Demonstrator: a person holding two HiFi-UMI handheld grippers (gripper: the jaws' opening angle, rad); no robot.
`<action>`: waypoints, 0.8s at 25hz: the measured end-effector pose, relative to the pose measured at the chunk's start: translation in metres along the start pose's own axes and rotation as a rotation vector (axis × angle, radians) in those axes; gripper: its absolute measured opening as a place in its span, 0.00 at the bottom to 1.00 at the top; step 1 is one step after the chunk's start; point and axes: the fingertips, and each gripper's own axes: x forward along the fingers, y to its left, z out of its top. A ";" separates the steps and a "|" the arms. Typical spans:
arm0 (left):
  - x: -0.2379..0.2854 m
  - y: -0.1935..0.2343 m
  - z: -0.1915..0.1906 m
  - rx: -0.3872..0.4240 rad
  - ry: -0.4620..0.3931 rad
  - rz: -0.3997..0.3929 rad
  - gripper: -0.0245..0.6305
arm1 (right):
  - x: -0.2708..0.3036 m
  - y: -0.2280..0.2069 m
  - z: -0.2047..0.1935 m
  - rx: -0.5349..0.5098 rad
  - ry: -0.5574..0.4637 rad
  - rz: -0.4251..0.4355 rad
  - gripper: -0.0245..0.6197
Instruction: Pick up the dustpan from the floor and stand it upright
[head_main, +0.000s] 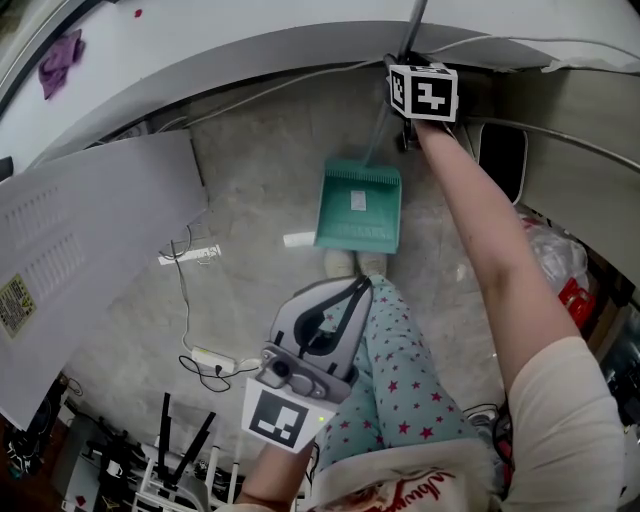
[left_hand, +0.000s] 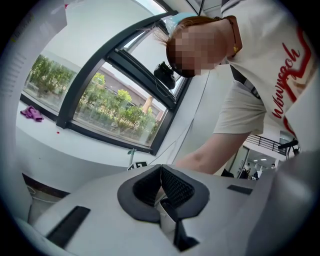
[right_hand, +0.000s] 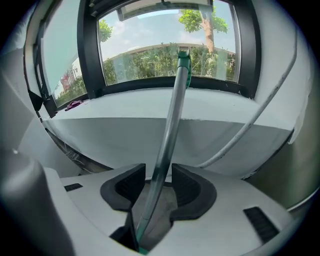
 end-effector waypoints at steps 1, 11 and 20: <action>-0.001 -0.001 0.000 0.000 0.000 0.000 0.07 | 0.001 -0.001 0.000 -0.004 0.008 -0.006 0.31; -0.010 0.001 0.006 0.012 -0.024 0.008 0.07 | -0.002 -0.002 -0.002 0.053 0.035 -0.032 0.22; -0.024 -0.010 0.035 0.046 -0.050 -0.010 0.07 | -0.050 0.028 -0.012 0.085 -0.043 0.013 0.20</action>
